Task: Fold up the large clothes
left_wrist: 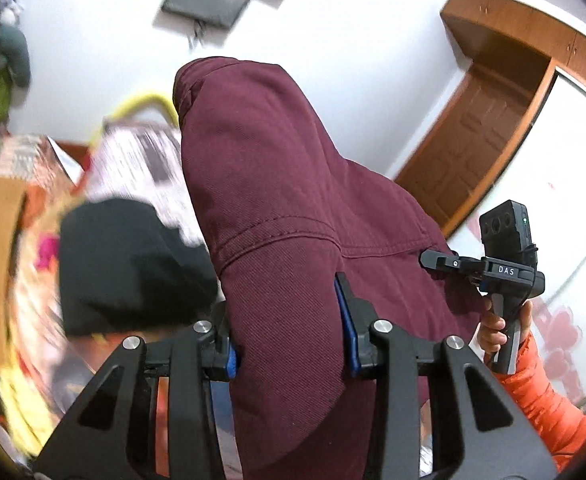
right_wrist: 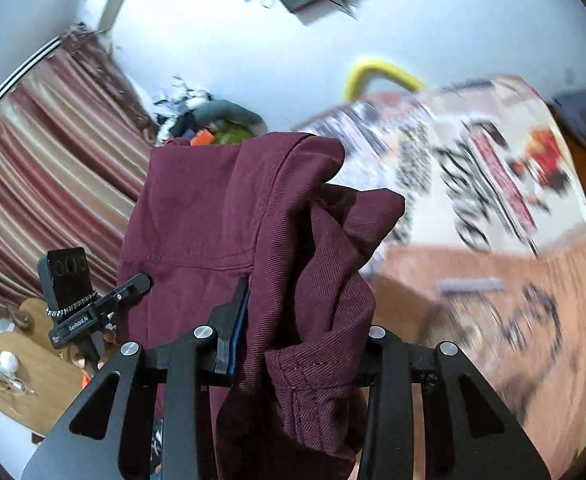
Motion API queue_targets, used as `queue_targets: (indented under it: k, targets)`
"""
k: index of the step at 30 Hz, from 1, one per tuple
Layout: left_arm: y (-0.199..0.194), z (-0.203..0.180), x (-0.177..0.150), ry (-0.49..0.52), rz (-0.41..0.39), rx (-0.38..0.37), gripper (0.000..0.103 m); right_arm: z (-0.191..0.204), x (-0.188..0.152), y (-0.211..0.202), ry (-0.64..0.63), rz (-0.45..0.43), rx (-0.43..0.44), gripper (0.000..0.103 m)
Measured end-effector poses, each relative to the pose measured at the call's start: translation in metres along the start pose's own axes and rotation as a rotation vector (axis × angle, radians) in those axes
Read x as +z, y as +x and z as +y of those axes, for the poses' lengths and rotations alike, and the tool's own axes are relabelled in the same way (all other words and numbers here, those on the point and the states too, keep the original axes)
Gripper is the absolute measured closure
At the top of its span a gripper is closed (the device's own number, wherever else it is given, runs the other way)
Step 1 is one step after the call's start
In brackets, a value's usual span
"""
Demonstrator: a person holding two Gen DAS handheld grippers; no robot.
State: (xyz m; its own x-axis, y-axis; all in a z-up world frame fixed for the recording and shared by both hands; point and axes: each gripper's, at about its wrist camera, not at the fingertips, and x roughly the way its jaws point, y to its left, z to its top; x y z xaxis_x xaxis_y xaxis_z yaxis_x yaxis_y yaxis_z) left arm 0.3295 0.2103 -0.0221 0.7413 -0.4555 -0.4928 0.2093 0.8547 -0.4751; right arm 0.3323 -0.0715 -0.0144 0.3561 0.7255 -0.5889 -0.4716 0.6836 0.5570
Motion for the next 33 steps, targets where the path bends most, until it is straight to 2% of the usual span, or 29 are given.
queue_targets:
  k: [3,6,10,13,15,16,17,18,20,22,24,26,30,33]
  targets:
    - [0.001,0.038,0.027,-0.022,-0.037,0.046,0.065,0.018,0.029,0.040,-0.027,-0.004,0.010,0.070]
    - [0.014,0.088,0.043,-0.086,-0.044,0.092,0.065,0.026,0.050,0.093,-0.043,0.009,0.015,0.070]
    - [0.045,0.155,0.050,-0.175,-0.022,0.145,0.065,0.019,0.056,0.156,-0.037,0.034,0.009,0.071]
    - [0.084,0.214,0.042,-0.260,0.051,0.201,0.065,-0.008,0.052,0.212,0.017,0.082,0.003,0.070]
    - [0.112,0.244,0.018,-0.292,0.130,0.253,0.063,-0.032,0.045,0.248,0.079,0.138,-0.009,0.069]
    - [0.126,0.256,0.007,-0.303,0.169,0.275,0.061,-0.051,0.039,0.268,0.125,0.182,-0.025,0.067]
    - [0.136,0.267,-0.003,-0.307,0.191,0.282,0.055,-0.066,0.033,0.282,0.161,0.216,-0.045,0.067]
    - [0.141,0.276,-0.012,-0.314,0.187,0.267,0.049,-0.080,0.028,0.292,0.190,0.244,-0.051,0.064]
    - [0.138,0.281,-0.023,-0.332,0.153,0.203,0.047,-0.095,0.023,0.297,0.207,0.258,-0.014,0.062]
    - [0.136,0.277,-0.025,-0.321,0.145,0.207,0.047,-0.098,0.021,0.291,0.192,0.264,0.009,0.061]
    - [0.130,0.264,-0.023,-0.295,0.145,0.262,0.047,-0.093,0.019,0.279,0.174,0.273,-0.024,0.057]
    - [0.120,0.244,-0.022,-0.268,0.151,0.335,0.047,-0.083,0.016,0.260,0.132,0.263,-0.086,0.056]
    - [0.090,0.197,-0.021,-0.138,0.152,0.486,0.047,-0.052,0.012,0.209,-0.003,0.203,-0.206,0.056]
    - [0.071,0.167,-0.025,-0.075,0.157,0.535,0.047,-0.026,0.010,0.167,-0.078,0.141,-0.221,0.056]
